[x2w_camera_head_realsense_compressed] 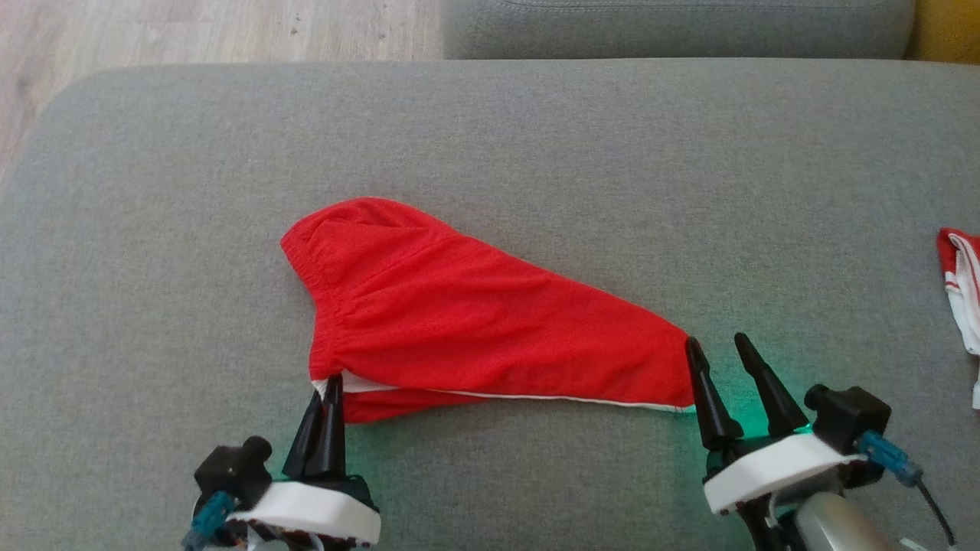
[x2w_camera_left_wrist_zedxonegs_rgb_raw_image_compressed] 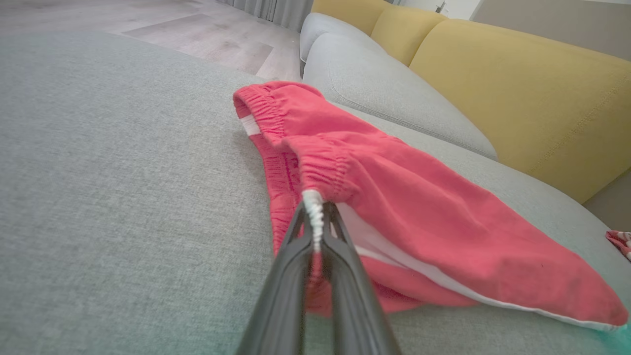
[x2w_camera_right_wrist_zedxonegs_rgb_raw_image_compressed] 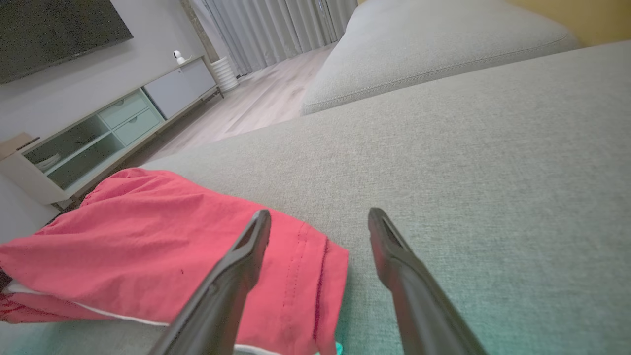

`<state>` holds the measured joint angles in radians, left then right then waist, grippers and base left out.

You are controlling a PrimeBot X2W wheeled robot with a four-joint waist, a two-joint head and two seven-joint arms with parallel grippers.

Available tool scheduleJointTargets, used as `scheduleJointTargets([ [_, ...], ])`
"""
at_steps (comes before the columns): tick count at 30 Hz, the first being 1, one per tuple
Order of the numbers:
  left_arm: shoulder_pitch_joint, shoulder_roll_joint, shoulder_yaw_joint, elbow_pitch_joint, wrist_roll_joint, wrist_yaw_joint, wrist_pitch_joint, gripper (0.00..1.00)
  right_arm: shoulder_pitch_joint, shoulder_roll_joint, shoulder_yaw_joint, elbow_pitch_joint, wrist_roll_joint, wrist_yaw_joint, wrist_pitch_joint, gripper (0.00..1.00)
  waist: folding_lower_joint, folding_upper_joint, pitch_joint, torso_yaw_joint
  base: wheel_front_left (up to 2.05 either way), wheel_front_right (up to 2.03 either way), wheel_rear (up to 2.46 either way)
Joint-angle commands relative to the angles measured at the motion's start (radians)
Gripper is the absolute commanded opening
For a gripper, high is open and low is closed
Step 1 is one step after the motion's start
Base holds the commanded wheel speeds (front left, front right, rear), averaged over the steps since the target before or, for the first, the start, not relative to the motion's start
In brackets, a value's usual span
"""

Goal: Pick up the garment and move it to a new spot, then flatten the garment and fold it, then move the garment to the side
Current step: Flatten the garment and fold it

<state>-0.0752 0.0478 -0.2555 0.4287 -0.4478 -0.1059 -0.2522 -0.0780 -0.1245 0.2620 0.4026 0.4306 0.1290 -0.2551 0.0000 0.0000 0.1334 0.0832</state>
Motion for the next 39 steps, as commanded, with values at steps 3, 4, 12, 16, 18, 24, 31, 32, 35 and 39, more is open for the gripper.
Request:
scheduleJointTargets([
  [3,-0.015,0.002,0.037,-0.027,-0.001,-0.005,-0.010,0.00,0.005,-0.066,0.083,-0.033,0.012,0.002,-0.007,1.00,0.0000,0.0000,0.000,0.002,0.00,0.00,0.00],
  [4,-0.014,0.002,0.037,-0.025,-0.002,-0.005,-0.010,0.00,0.015,-0.081,0.103,-0.034,0.011,0.002,-0.007,1.00,0.0000,0.0000,-0.001,0.001,0.00,0.00,0.00],
  [12,-0.017,0.002,0.031,-0.019,-0.008,-0.004,-0.010,0.00,0.062,-0.164,0.200,-0.032,-0.024,0.002,-0.007,1.00,0.0000,0.0000,0.000,-0.008,0.00,0.00,0.00],
  [16,-0.019,0.002,0.031,-0.015,-0.009,-0.004,-0.010,0.00,0.054,-0.164,0.213,-0.010,-0.034,0.002,-0.007,1.00,0.0000,0.0000,0.002,-0.010,0.00,0.00,0.00],
  [18,-0.019,0.002,0.029,-0.010,-0.006,-0.004,-0.010,0.00,0.043,-0.156,0.214,0.005,-0.036,0.002,-0.007,1.00,0.0000,0.0000,0.003,-0.009,0.00,0.00,0.00],
  [24,-0.019,0.002,0.025,-0.005,-0.008,-0.005,-0.010,0.00,0.018,-0.145,0.228,0.044,-0.038,0.002,-0.007,1.00,0.0000,0.0000,0.004,0.002,0.00,0.00,0.00],
  [31,-0.018,0.002,0.024,-0.008,-0.008,-0.007,-0.010,0.00,-0.012,-0.132,0.225,0.072,-0.045,0.002,-0.007,1.00,0.0000,0.0000,0.014,0.007,0.00,0.00,0.00],
  [32,-0.019,0.002,0.022,-0.009,-0.009,-0.008,-0.010,0.00,-0.017,-0.129,0.230,0.077,-0.047,0.002,-0.007,1.00,0.0000,0.0000,0.016,0.008,0.00,0.00,0.00],
  [35,-0.021,0.002,0.018,-0.010,-0.012,-0.008,-0.010,0.00,-0.030,-0.126,0.242,0.082,-0.050,0.002,-0.007,0.17,0.0000,0.0000,0.021,0.010,0.00,0.00,0.00],
  [39,-0.024,0.002,0.018,-0.015,-0.009,-0.007,-0.010,0.00,-0.030,-0.131,0.234,0.049,-0.047,0.002,-0.007,0.00,0.0000,0.0000,0.023,0.010,0.00,0.00,0.00],
])
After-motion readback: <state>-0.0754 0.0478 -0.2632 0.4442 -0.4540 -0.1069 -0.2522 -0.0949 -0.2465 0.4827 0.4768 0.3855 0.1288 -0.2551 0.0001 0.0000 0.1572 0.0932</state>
